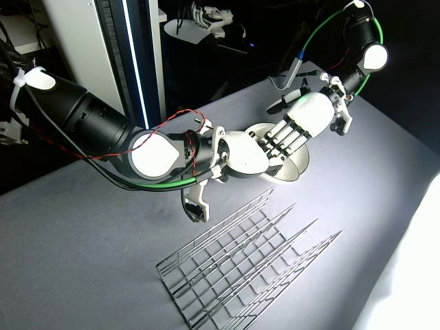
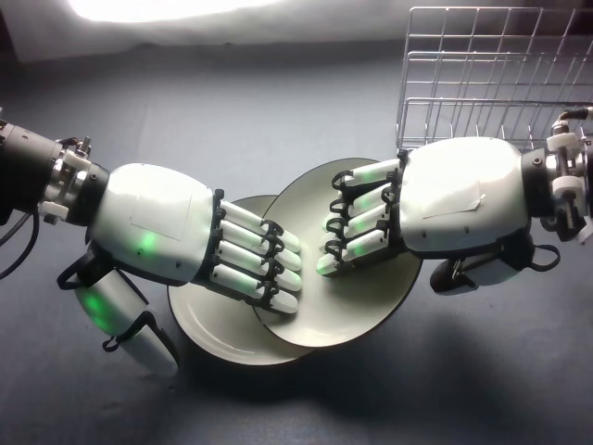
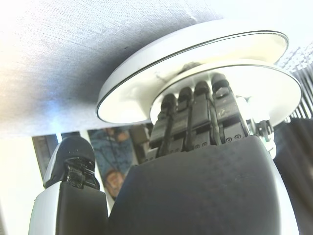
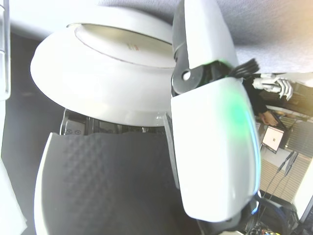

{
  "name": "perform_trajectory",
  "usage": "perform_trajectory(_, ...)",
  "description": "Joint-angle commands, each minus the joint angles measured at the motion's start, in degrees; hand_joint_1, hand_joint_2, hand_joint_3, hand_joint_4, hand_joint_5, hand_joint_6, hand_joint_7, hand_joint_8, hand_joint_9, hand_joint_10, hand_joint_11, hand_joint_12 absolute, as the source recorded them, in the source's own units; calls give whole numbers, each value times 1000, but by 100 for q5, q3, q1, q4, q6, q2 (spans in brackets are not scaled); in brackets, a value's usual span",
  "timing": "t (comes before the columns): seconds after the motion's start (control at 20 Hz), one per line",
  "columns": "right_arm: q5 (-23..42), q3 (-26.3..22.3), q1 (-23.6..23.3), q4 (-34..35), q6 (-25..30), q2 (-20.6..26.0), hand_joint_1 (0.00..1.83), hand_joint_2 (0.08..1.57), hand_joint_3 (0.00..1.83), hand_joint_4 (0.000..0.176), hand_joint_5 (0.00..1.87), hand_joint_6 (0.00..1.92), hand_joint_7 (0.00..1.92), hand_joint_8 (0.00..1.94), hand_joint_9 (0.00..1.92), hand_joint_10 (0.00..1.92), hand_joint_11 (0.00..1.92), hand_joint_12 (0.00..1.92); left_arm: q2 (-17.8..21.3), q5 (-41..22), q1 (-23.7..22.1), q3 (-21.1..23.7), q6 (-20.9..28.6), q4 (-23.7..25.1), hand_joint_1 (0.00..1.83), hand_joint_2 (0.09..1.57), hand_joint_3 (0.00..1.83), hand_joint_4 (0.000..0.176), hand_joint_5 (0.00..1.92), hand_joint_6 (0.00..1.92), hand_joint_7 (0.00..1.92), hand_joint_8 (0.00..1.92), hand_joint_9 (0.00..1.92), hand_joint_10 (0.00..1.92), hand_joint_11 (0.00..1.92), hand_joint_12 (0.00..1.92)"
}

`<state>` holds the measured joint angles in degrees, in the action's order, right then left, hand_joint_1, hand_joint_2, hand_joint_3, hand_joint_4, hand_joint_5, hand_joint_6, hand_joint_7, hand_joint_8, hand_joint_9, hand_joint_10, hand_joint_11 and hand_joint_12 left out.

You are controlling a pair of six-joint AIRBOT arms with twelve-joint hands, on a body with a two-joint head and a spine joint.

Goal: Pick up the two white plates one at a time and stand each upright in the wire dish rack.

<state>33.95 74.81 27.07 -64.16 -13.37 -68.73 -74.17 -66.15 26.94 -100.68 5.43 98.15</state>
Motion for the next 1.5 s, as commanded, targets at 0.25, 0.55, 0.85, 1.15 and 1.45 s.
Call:
perform_trajectory(0.25, 124, 32, 5, 159, 11, 12, 1313, 1009, 7, 0, 443, 22, 466, 20, 454, 27, 17, 1195, -30, -3, 4, -34, 7, -184, 0, 1187, 2, 0, 99, 0, 71, 0, 41, 0, 0, 0)
perform_trajectory(0.55, 116, 32, 18, 159, 11, 11, 1381, 1063, 5, 0, 1040, 879, 1045, 737, 1056, 993, 835, 1238, -27, -4, -1, -40, 12, -206, 0, 1188, 1, 0, 91, 0, 62, 0, 32, 0, 0, 0)
perform_trajectory(0.85, 124, 32, 17, 159, 11, 12, 1391, 1061, 0, 0, 988, 922, 1104, 666, 1088, 1018, 883, 1257, 5, -40, -17, -60, 85, -310, 0, 1191, 1, 0, 94, 0, 69, 2, 39, 2, 0, 0)
perform_trajectory(1.15, 457, -18, -86, 161, 11, 79, 1389, 1065, 0, 0, 974, 974, 1097, 666, 1081, 1007, 834, 1258, 268, -243, -225, -111, 326, -673, 0, 1191, 1, 0, 90, 0, 65, 0, 40, 1, 0, 0)
perform_trajectory(1.45, 549, -378, -370, 440, 18, 304, 1383, 1079, 1, 0, 956, 1050, 1073, 701, 1023, 1050, 795, 1246, 732, -290, -612, -58, 734, -1020, 0, 1198, 3, 0, 97, 4, 68, 3, 41, 5, 2, 1)
